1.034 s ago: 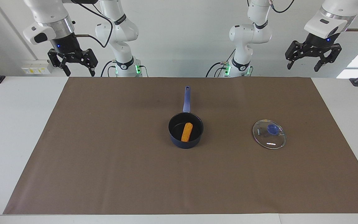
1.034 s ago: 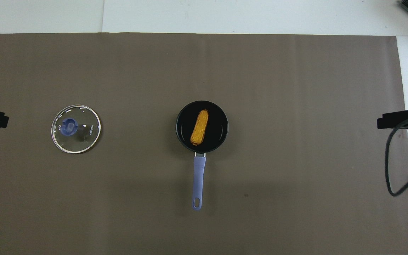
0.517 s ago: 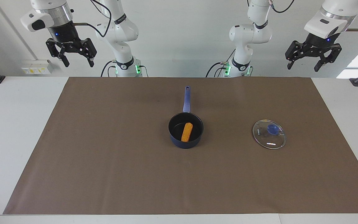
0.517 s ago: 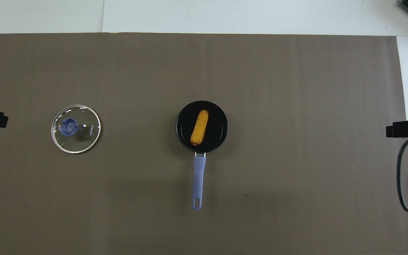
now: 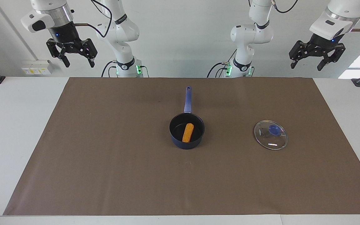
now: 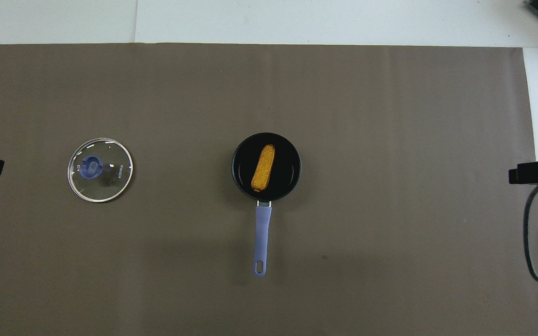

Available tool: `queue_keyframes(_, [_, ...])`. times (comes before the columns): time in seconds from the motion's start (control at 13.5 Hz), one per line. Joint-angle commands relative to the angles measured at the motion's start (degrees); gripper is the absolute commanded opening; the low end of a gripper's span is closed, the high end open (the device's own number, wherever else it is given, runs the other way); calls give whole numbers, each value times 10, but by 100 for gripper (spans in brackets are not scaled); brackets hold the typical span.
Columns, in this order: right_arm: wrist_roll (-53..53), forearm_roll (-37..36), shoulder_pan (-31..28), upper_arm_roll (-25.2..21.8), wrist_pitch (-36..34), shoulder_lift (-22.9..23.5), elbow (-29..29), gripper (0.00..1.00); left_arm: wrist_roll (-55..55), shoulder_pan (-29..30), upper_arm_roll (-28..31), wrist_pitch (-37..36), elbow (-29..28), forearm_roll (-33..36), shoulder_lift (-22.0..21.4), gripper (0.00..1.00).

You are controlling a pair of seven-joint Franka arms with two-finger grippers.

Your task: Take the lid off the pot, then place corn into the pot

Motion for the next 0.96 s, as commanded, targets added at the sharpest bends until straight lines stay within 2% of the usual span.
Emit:
queue_keyframes(0.0, [-37, -2, -9, 1, -31, -1, 4, 100, 10, 7, 0, -4, -7, -14, -10, 100])
queue_keyframes(0.15, [-39, -2, 5, -13, -33, -2, 5, 100, 5, 12, 0, -2, -13, -17, -13, 100])
queue_keyframes(0.3, [-39, -3, 46, -54, -27, 0, 4, 100, 5, 15, 0, -1, -19, -24, -16, 100])
queue_keyframes(0.44, [-39, -4, 52, -61, -25, 0, 4, 100, 5, 16, 0, -1, -19, -24, -16, 100])
queue_keyframes(0.89, [-43, -1, 28, -41, -29, -3, 2, 100, 3, 16, -3, -2, -19, -23, -18, 100])
